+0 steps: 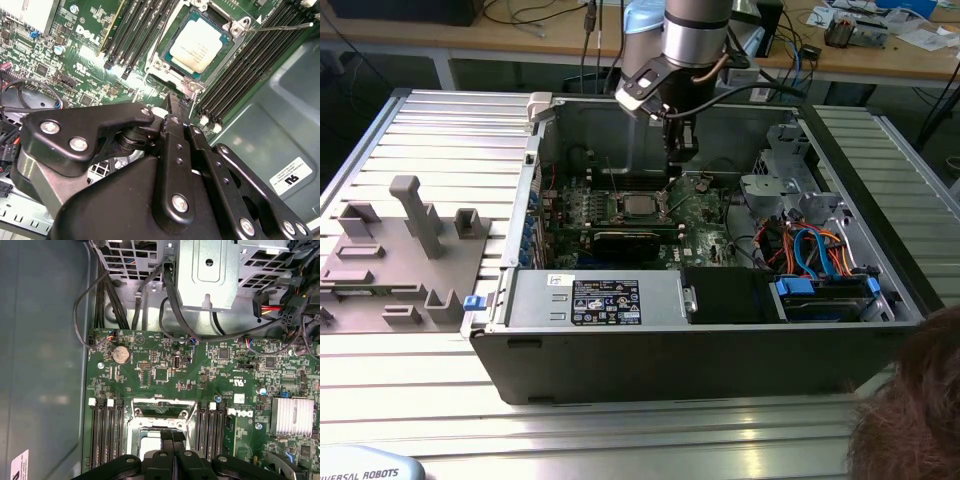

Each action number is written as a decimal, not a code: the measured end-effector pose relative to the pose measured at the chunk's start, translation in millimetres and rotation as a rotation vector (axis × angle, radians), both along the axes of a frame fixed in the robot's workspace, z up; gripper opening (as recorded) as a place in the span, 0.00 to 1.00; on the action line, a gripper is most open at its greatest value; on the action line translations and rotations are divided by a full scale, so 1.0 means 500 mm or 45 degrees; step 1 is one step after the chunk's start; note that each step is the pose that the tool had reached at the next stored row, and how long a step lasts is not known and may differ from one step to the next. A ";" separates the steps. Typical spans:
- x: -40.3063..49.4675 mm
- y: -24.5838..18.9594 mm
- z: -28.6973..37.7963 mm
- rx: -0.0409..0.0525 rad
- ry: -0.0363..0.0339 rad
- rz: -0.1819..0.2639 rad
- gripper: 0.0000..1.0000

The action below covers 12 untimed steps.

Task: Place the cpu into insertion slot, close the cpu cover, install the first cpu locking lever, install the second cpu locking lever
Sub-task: 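Close the cpu cover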

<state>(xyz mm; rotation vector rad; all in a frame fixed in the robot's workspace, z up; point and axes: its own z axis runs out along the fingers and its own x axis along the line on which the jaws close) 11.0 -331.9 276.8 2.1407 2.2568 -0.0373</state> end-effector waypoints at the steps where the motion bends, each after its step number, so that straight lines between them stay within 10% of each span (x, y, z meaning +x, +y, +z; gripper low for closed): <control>1: 0.001 0.0000 0.000 0.000 0.0001 0.000 0.11; 12: 0.015 0.0000 0.000 0.000 0.0001 0.000 0.11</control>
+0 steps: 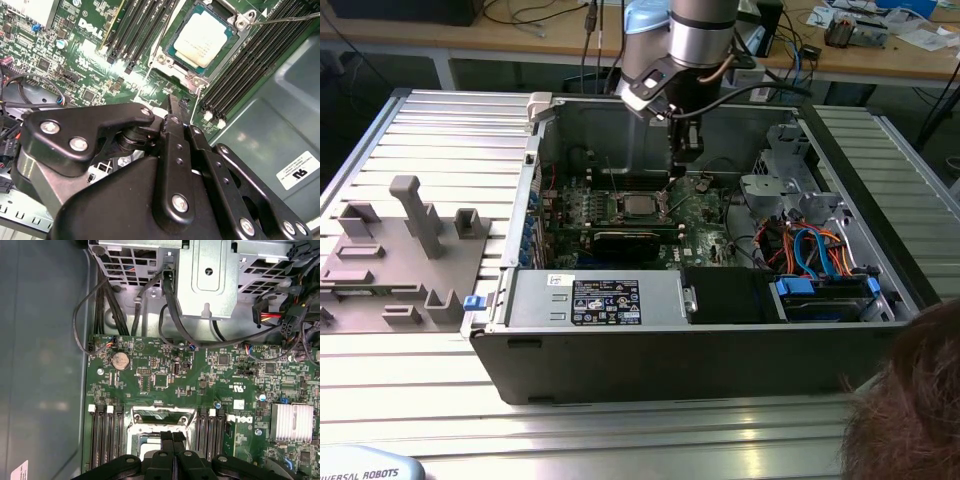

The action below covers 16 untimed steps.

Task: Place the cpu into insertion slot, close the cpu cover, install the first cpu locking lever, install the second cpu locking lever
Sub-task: 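Close the cpu cover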

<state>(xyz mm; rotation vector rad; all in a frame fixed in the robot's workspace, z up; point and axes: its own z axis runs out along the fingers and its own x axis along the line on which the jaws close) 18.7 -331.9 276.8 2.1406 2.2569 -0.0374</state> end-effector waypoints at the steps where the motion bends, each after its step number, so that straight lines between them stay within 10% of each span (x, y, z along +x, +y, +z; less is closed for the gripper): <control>1: 0.001 0.0000 0.000 0.000 0.0000 0.000 0.11; 16: 0.020 0.0000 0.000 0.000 0.0000 0.000 0.11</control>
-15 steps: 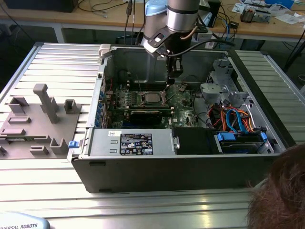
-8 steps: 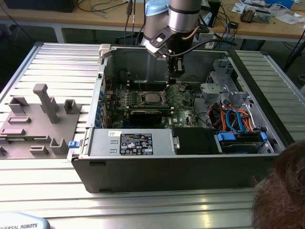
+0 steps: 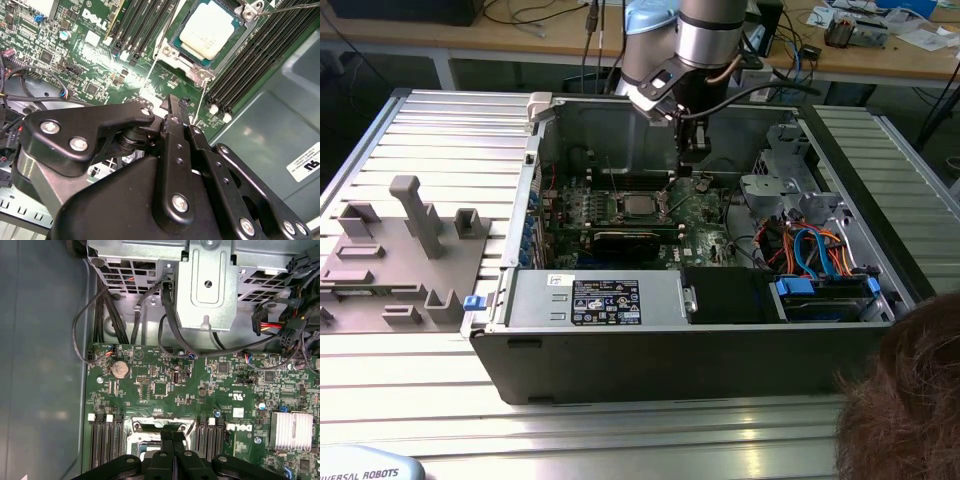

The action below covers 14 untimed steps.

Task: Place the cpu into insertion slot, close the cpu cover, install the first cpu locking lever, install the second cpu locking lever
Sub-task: 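Close the cpu cover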

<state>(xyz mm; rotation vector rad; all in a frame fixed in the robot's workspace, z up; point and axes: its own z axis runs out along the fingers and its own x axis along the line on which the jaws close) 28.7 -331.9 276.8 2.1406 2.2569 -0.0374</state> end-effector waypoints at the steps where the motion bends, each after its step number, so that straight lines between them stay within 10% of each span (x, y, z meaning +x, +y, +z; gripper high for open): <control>1: 0.002 0.0000 0.000 0.000 0.0001 0.000 0.11; 14: 0.016 0.0000 0.000 0.000 0.0000 0.000 0.11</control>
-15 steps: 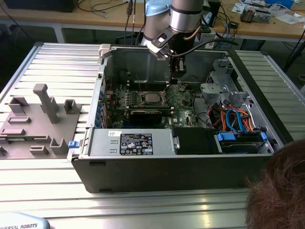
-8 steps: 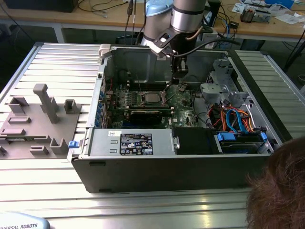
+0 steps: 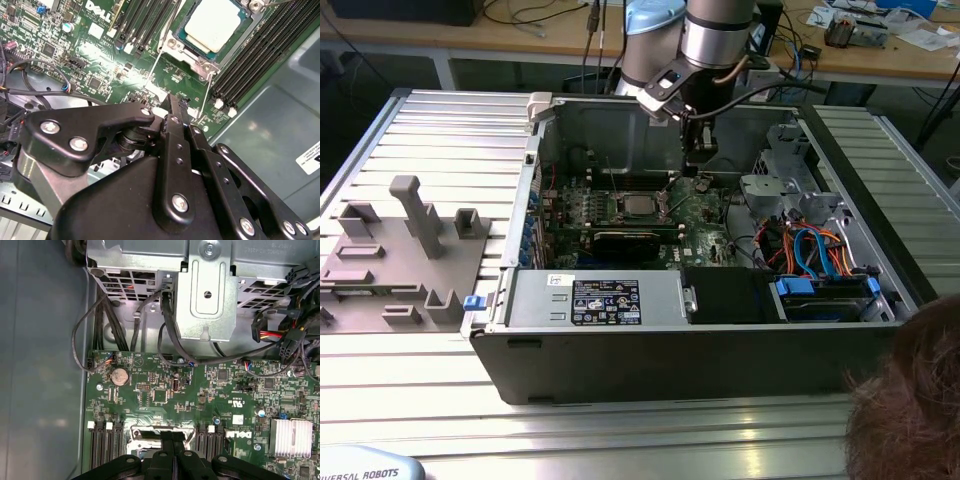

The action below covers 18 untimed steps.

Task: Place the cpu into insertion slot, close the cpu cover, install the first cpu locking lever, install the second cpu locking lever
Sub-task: 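Close the cpu cover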

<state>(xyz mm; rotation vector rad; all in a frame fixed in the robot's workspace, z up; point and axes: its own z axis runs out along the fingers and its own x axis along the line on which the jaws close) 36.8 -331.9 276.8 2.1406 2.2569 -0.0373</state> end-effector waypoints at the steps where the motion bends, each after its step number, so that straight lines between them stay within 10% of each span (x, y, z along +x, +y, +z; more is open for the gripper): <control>1: 0.001 0.0000 0.000 0.000 0.0001 0.000 0.11; 18: 0.032 0.0006 -0.008 0.000 0.0027 0.001 0.11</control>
